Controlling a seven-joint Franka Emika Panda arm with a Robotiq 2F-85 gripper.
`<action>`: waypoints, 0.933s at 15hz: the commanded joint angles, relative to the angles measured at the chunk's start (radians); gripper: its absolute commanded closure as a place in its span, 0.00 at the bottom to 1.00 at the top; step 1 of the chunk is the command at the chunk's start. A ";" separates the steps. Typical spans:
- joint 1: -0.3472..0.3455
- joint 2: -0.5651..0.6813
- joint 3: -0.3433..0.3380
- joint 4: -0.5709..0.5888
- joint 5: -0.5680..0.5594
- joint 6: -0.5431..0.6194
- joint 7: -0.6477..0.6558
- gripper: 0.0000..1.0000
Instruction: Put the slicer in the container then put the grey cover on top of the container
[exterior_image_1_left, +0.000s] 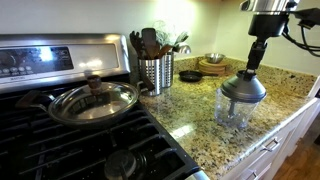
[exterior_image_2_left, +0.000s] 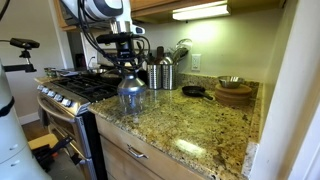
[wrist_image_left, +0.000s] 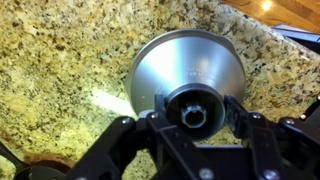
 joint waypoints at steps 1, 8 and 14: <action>-0.005 0.016 0.001 0.023 0.011 -0.011 0.010 0.65; -0.002 0.028 0.013 0.039 0.003 -0.017 0.015 0.65; -0.001 0.065 0.023 0.067 0.003 -0.024 0.013 0.65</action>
